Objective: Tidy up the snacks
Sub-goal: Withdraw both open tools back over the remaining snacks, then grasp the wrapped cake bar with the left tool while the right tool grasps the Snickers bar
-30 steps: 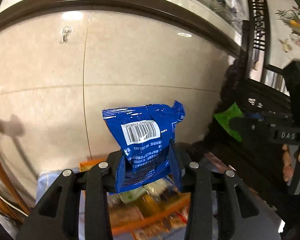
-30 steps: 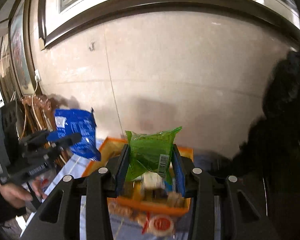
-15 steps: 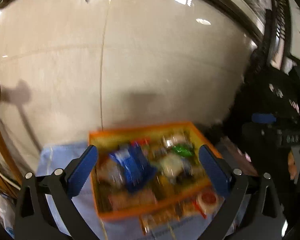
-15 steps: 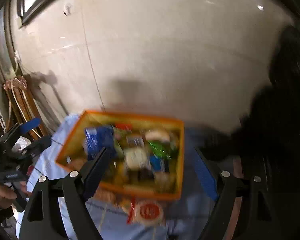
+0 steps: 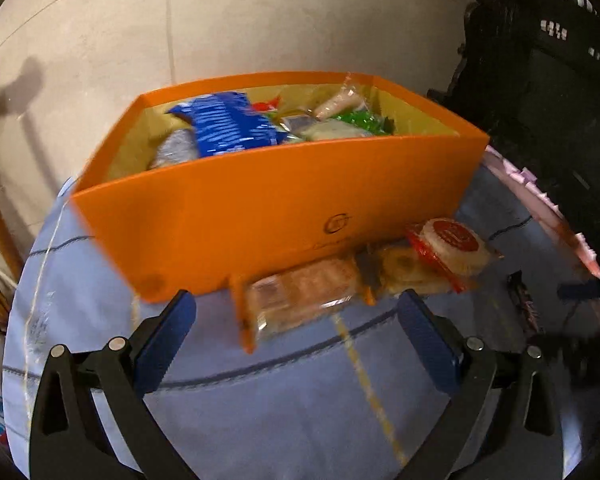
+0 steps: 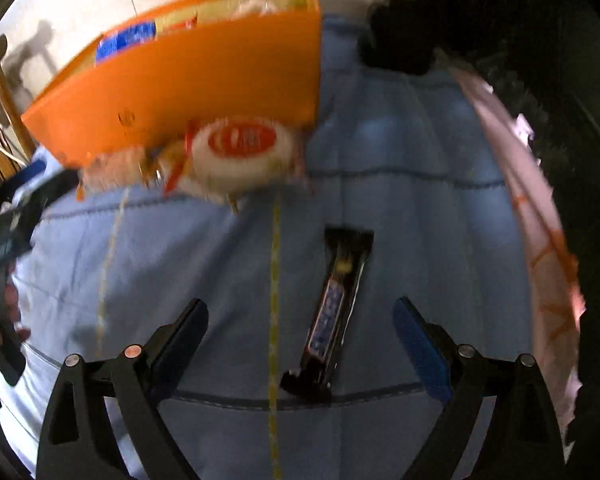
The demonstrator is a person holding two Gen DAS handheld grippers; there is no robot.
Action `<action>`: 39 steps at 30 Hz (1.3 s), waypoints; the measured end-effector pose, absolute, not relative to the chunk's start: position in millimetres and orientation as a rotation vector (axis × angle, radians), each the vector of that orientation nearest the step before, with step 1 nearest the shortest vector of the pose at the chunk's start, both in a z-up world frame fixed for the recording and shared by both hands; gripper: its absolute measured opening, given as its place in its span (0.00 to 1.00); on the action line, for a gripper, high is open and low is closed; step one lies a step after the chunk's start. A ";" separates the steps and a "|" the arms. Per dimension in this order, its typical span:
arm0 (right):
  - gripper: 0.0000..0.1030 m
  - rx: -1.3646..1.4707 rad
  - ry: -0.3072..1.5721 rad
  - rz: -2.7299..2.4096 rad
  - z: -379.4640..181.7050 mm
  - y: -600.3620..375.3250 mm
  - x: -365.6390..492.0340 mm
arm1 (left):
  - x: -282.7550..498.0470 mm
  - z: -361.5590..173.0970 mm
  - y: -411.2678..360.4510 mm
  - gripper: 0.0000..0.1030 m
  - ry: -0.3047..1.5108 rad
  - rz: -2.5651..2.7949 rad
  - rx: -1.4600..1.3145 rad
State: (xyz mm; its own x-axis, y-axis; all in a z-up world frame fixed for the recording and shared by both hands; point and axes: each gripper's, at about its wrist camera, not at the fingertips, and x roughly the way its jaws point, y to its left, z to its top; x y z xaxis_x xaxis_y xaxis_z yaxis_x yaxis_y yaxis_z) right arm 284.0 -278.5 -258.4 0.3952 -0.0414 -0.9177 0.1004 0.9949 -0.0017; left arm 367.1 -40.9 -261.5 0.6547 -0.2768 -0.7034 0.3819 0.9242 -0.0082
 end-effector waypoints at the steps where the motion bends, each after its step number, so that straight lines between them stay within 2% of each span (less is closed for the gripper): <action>1: 0.91 0.050 1.159 -0.089 -261.1 -277.1 283.7 | 372.8 -264.6 -49.8 0.96 0.770 -0.370 0.157; 16: 0.91 -0.072 1.082 -0.069 -280.9 -261.7 270.3 | 417.6 -308.3 -71.4 0.96 0.915 -0.173 0.159; 17: 0.88 -0.063 1.087 -0.064 -282.7 -261.7 271.8 | 417.4 -308.9 -71.7 0.96 0.919 -0.186 0.158; 18: 0.78 -0.047 1.108 -0.056 -288.2 -263.3 272.5 | 416.7 -308.7 -71.3 0.96 0.919 -0.197 0.158; 19: 0.73 -0.015 1.098 -0.041 -290.2 -267.9 274.6 | 414.9 -307.7 -69.1 0.91 0.914 -0.200 0.153; 20: 0.63 0.004 1.095 -0.028 -289.4 -268.5 272.9 | 413.6 -306.5 -65.5 0.82 0.911 -0.211 0.135; 21: 0.53 -0.003 1.089 -0.015 -287.7 -265.3 271.5 | 412.0 -305.6 -63.5 0.80 0.908 -0.219 0.126; 22: 0.47 -0.002 1.088 -0.006 -286.8 -263.3 271.3 | 409.1 -305.1 -60.8 0.77 0.906 -0.224 0.126; 24: 0.30 0.069 1.082 0.007 -283.7 -266.3 270.0 | 404.3 -304.0 -57.5 0.76 0.905 -0.245 0.130; 27: 0.26 0.138 1.073 -0.004 -279.7 -275.2 266.6 | 394.0 -301.7 -48.2 0.75 0.899 -0.259 0.128; 36: 0.24 0.115 1.081 0.050 -272.1 -272.2 269.1 | 380.3 -296.5 -30.7 0.75 0.897 -0.266 0.123; 37: 0.29 0.093 1.080 0.048 -273.7 -270.4 271.5 | 380.0 -296.2 -31.0 0.75 0.898 -0.265 0.125; 38: 0.50 0.067 1.087 0.042 -277.5 -267.3 274.1 | 375.1 -297.7 -29.9 0.75 0.902 -0.268 0.129; 39: 0.61 0.053 1.130 0.021 -287.2 -265.6 278.3 | 373.9 -297.1 -31.4 0.75 0.900 -0.270 0.137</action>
